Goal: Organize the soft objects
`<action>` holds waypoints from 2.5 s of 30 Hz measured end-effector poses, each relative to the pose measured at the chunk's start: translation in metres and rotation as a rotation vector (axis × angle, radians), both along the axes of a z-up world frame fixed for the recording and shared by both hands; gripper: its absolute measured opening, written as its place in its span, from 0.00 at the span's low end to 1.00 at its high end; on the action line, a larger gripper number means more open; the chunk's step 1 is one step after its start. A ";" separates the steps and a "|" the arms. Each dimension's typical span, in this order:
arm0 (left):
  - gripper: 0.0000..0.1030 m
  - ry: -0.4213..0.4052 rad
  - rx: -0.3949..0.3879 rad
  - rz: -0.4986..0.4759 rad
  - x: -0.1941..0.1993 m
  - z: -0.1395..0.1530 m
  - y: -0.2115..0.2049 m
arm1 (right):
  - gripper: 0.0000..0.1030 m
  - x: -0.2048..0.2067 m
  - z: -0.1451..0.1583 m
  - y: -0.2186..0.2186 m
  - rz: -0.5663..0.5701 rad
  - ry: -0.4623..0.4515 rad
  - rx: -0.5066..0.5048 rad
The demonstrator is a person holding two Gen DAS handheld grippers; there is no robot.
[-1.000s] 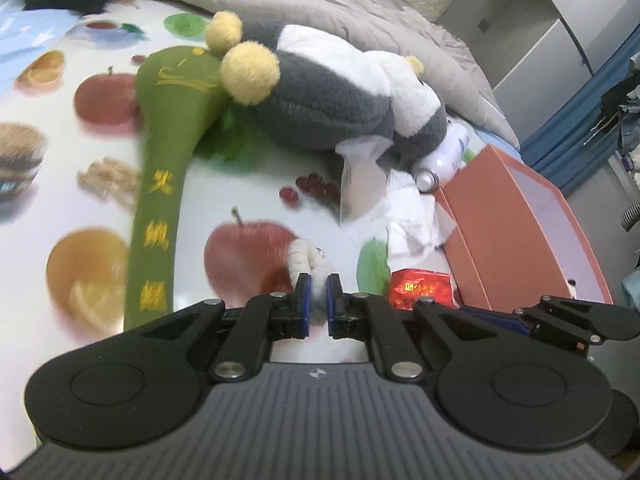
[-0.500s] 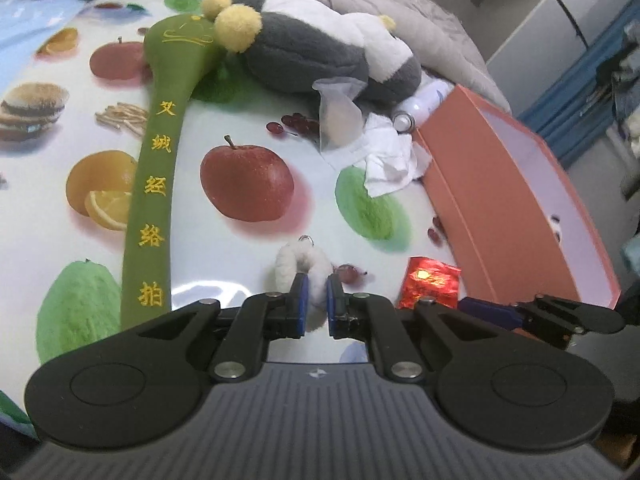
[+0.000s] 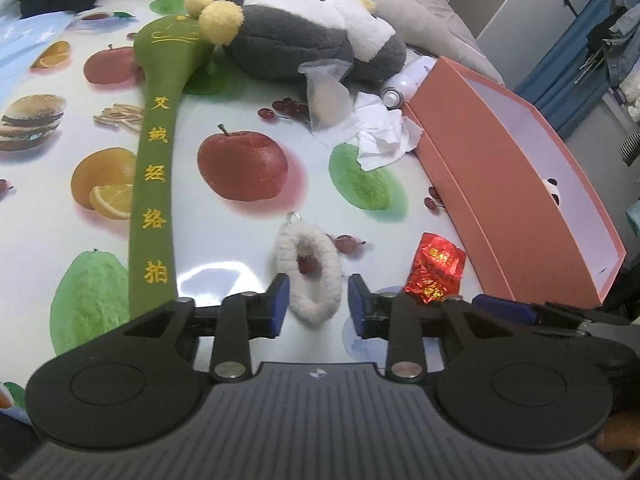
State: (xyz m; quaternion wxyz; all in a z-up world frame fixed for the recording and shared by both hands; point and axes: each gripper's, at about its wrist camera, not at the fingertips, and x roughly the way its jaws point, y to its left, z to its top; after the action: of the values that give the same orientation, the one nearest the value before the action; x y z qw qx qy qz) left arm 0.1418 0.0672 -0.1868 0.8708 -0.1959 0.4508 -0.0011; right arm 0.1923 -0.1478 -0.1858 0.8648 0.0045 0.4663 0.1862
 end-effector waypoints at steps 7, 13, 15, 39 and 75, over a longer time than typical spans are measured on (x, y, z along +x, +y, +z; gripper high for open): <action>0.53 0.005 0.002 0.005 0.000 -0.003 0.001 | 0.62 0.017 -0.011 -0.011 -0.188 0.069 0.084; 0.54 0.004 0.021 0.007 0.008 -0.011 -0.005 | 0.61 0.026 -0.025 -0.005 -0.208 0.098 0.075; 0.54 -0.005 0.047 -0.001 0.011 -0.013 -0.009 | 0.61 0.027 -0.024 -0.003 -0.192 0.078 0.054; 0.13 0.015 0.071 -0.057 0.041 0.001 -0.027 | 0.59 0.032 0.029 -0.021 -0.023 0.042 0.082; 0.13 0.044 0.239 -0.372 0.141 0.222 -0.185 | 0.59 0.083 0.213 -0.157 -0.073 -0.027 0.055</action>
State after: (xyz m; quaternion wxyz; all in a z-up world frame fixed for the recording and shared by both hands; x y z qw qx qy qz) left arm 0.2828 -0.1174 0.0353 0.8627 -0.0047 0.4949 -0.1038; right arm 0.2750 -0.3051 0.0272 0.8767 0.0430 0.4489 0.1672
